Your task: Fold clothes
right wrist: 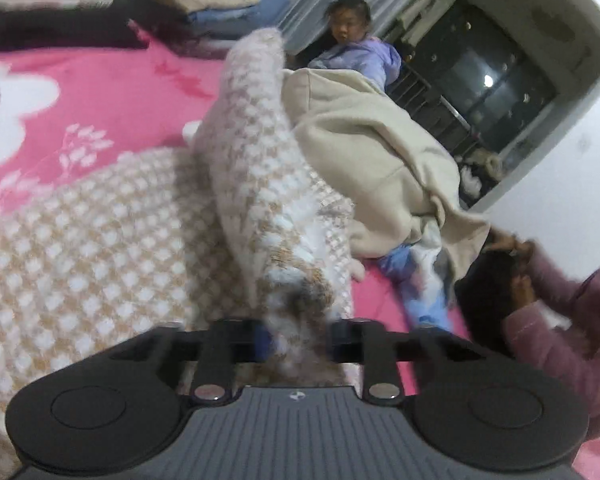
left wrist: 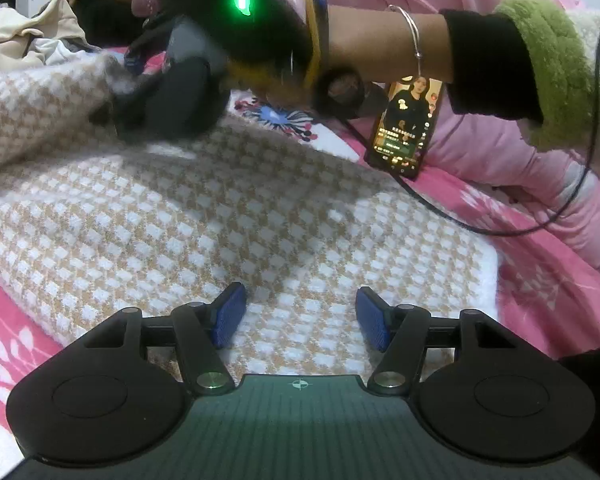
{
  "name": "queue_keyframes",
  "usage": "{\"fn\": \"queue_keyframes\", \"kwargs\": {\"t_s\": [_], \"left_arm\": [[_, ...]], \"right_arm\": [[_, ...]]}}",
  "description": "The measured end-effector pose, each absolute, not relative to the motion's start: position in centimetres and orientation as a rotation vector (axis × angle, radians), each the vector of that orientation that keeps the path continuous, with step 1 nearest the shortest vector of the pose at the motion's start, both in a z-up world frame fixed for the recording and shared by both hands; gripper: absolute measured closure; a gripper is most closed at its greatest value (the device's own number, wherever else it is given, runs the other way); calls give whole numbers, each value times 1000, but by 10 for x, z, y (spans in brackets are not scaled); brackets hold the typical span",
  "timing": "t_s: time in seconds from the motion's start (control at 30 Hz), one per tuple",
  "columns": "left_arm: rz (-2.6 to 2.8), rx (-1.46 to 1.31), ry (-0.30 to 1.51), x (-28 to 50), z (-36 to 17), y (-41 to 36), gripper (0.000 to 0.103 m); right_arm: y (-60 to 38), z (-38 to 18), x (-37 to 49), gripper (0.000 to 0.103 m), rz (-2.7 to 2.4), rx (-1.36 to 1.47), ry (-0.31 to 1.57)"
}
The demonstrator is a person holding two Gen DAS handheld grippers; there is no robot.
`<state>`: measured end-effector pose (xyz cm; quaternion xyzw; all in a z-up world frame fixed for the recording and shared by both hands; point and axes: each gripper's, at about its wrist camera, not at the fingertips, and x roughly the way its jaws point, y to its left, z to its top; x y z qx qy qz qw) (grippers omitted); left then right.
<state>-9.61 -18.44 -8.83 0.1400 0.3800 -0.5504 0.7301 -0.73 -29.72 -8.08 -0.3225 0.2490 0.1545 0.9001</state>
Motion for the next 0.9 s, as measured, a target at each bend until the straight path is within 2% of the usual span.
{"fn": "queue_keyframes", "kwargs": {"t_s": [0.1,0.2,0.33,0.6,0.67,0.83,0.9], "left_arm": [[-1230,296,836,-95,-89,-181,42],[-1251,277,839,-93,-89,-177,42],[-1277,268,842,-91,-90,-175,42],[-1297,275,837,-90,-90,-176,42],[-1296,272,839,-90,-90,-175,41],[-1287,268,837,-88,-88,-174,41],[-1287,268,841,-87,-89,-176,41]], "right_arm": [[-340,-44,8,86,411,-176,598],[-407,-47,47,86,415,345,711],[-453,-90,76,86,352,618,845],[-469,-137,79,87,343,589,900],[-471,-135,75,82,353,570,883],[-482,-116,65,78,341,534,861],[-483,-105,63,73,320,499,857]]}}
